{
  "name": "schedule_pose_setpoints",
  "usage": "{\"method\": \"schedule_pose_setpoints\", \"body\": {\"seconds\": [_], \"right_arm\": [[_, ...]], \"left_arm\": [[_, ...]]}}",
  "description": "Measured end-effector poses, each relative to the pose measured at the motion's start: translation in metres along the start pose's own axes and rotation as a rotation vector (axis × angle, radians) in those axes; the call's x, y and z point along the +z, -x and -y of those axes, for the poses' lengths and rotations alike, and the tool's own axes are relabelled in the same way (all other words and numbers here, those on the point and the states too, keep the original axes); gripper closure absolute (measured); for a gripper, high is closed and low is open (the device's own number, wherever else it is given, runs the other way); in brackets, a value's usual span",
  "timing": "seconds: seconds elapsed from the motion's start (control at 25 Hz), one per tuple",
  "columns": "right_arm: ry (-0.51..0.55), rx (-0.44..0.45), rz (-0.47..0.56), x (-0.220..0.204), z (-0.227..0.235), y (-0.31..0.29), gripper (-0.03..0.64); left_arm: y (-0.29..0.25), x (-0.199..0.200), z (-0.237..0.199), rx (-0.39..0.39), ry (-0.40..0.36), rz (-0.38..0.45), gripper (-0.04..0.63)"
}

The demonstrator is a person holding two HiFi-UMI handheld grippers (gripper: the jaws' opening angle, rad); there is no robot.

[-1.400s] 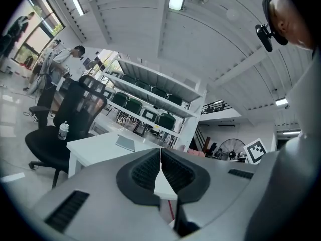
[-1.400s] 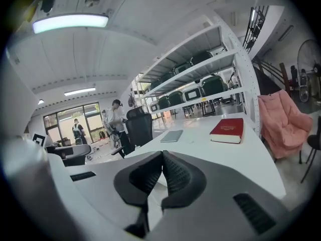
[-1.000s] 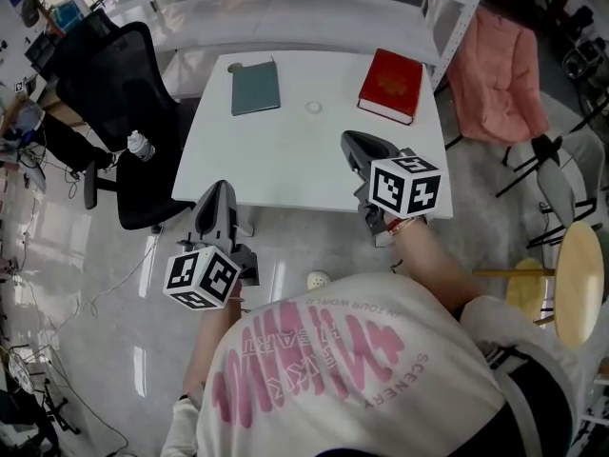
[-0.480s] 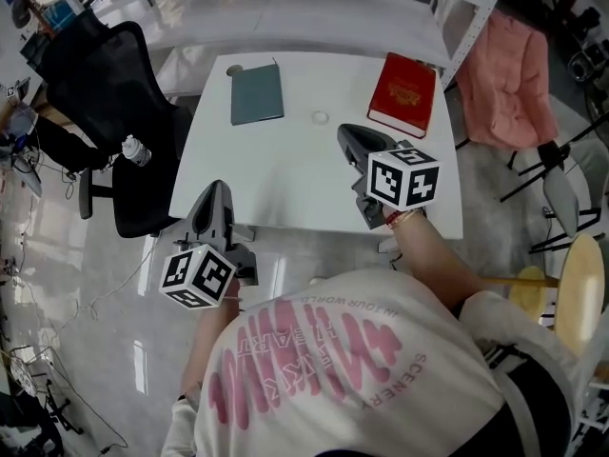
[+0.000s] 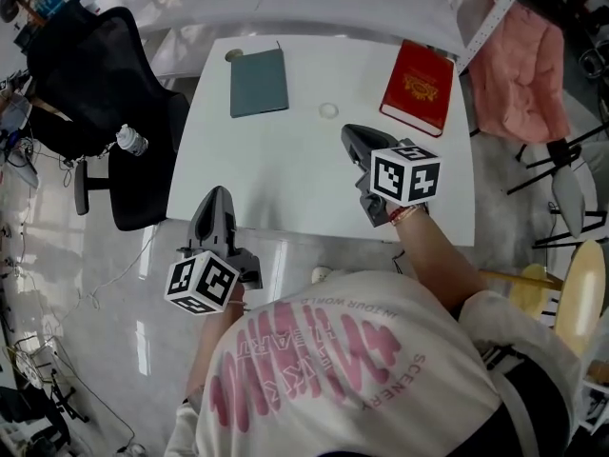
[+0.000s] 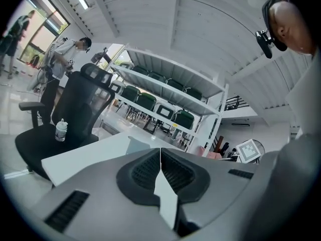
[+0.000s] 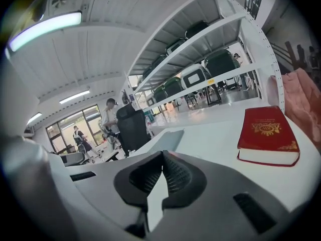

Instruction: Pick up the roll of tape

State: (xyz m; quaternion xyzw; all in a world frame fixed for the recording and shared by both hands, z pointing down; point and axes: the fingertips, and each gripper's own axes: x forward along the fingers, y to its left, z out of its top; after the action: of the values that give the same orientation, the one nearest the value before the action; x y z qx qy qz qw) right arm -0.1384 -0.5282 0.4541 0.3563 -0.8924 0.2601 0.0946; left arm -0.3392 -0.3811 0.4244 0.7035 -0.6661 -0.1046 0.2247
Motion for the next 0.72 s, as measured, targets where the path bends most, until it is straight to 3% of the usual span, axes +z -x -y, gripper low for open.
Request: {"method": "schedule_pose_setpoints", "body": {"seconds": [0.32, 0.72], "right_arm": [[-0.055, -0.045, -0.071, -0.026, 0.035, -0.052, 0.603], [-0.030, -0.074, -0.201, -0.058, 0.073, -0.097, 0.603]], "left_arm": [[-0.016, -0.023, -0.042, 0.069, 0.022, -0.053, 0.571], [-0.036, -0.059, -0.067, 0.078, 0.059, -0.138, 0.571]]}}
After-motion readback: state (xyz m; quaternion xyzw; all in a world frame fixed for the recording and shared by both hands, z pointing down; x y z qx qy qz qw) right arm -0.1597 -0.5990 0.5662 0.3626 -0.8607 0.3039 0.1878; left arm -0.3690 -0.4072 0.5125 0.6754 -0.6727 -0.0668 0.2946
